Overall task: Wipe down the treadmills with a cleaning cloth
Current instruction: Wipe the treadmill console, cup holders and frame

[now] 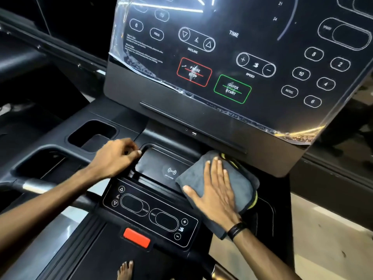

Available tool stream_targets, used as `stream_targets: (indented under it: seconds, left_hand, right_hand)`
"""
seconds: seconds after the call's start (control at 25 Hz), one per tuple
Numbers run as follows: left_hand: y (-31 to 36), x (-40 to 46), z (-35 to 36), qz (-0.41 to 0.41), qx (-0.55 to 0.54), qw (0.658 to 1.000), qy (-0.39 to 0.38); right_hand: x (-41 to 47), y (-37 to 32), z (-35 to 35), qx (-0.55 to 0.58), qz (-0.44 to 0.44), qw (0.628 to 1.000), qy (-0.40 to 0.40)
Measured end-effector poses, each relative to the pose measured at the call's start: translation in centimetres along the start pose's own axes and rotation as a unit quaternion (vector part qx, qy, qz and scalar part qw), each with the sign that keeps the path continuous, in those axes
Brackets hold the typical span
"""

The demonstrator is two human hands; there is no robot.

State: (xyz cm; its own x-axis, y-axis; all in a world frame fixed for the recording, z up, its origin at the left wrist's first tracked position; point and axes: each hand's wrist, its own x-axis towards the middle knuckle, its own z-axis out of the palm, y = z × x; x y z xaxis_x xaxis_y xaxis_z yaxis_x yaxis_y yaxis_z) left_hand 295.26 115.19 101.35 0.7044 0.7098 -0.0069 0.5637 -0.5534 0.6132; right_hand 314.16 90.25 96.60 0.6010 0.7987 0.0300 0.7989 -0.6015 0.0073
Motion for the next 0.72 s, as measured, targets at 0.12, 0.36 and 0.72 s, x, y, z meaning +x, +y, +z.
stream_targets:
  seconds: [0.12, 0.36, 0.72]
  left_hand:
    - [-1.8, 1.0, -0.4, 0.068, 0.02, 0.997, 0.034]
    - [-5.9, 2.2, 1.1, 0.142, 0.12, 0.978, 0.093]
    - [-6.8, 2.9, 2.6, 0.15, 0.08, 0.978, 0.122]
  right_hand:
    - [2.0, -1.4, -0.4, -0.004, -0.001, 1.0, 0.005]
    - [4.0, -2.8, -0.5, -0.032, -0.034, 0.999, -0.004]
    - [8.2, -3.6, -1.4, -0.026, -0.193, 0.978, -0.076]
